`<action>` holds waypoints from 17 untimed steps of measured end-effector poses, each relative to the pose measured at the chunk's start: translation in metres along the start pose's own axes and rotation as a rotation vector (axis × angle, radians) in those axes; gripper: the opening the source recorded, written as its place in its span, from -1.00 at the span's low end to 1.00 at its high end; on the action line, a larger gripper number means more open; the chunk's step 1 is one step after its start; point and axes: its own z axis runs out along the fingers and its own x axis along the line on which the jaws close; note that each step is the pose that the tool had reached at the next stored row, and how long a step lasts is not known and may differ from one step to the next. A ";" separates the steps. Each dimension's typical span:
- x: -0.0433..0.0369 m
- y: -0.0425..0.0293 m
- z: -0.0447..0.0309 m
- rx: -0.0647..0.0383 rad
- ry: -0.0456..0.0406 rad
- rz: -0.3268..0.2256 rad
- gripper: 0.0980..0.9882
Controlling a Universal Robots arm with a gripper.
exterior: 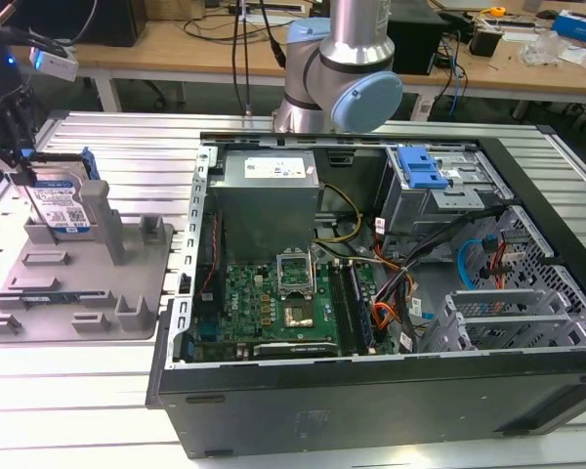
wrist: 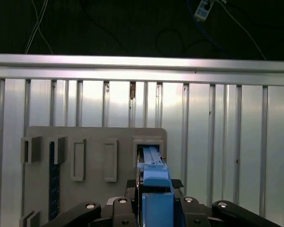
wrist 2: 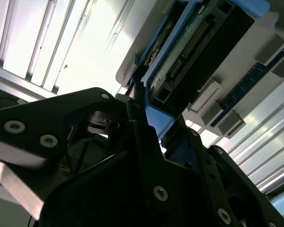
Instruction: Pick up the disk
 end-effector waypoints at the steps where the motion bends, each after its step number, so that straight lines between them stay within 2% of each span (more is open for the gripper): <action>1: 0.0000 0.0000 -0.0014 0.000 -0.0001 0.000 -0.39; 3: 0.0002 0.0002 -0.0079 0.000 0.0000 0.000 -0.39; 5: 0.0006 0.0007 -0.0231 0.000 0.0001 0.000 -0.39; 6: 0.0009 0.0010 -0.0344 0.000 0.0001 0.000 -0.39; 10: 0.0024 0.0031 -0.0949 0.000 0.0002 0.000 -0.39; 11: 0.0026 0.0034 -0.1029 0.000 0.0001 0.000 -0.39; 13: 0.0029 0.0038 -0.1133 0.000 0.0002 0.000 -0.39; 15: 0.0033 0.0044 -0.1300 0.000 0.0002 0.000 -0.39; 17: 0.0035 0.0048 -0.1398 0.000 0.0002 0.000 -0.39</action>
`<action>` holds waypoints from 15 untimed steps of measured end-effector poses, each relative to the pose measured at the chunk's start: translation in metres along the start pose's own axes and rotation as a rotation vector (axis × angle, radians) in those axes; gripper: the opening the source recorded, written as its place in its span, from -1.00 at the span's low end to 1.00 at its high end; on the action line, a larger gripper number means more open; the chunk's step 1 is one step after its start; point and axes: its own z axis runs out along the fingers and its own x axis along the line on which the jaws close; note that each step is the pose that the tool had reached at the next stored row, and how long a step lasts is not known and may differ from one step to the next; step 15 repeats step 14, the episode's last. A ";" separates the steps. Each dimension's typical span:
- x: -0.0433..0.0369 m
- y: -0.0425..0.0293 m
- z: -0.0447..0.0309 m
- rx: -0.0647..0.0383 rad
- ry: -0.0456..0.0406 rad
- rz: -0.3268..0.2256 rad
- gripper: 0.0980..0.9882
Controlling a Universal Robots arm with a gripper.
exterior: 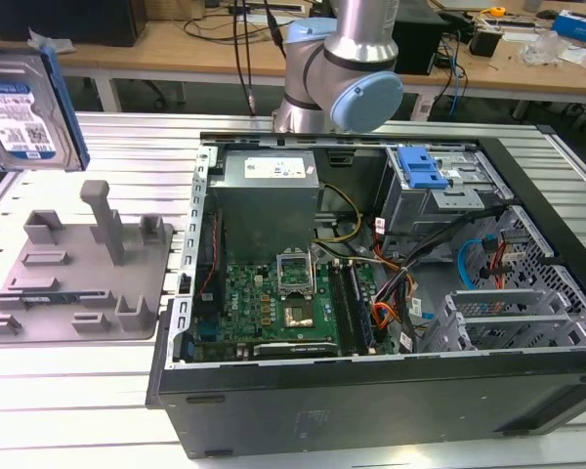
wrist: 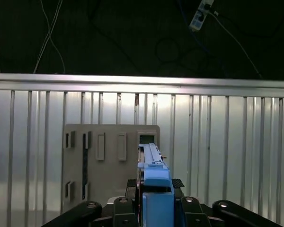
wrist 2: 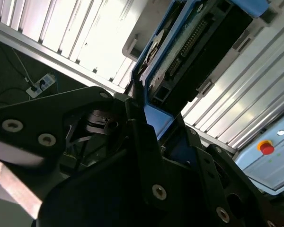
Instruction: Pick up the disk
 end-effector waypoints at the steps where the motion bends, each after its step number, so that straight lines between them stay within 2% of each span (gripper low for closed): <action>1: 0.0002 0.0002 -0.0065 0.000 0.0000 0.000 -0.39; 2: 0.0003 0.0004 -0.0113 0.000 0.0000 0.000 -0.39; 5: 0.0009 0.0011 -0.0341 0.000 0.0000 0.000 -0.39; 6: 0.0014 0.0015 -0.0446 0.000 0.0000 0.000 -0.39; 15: 0.0016 0.0015 -0.0479 0.000 0.0000 0.000 -0.39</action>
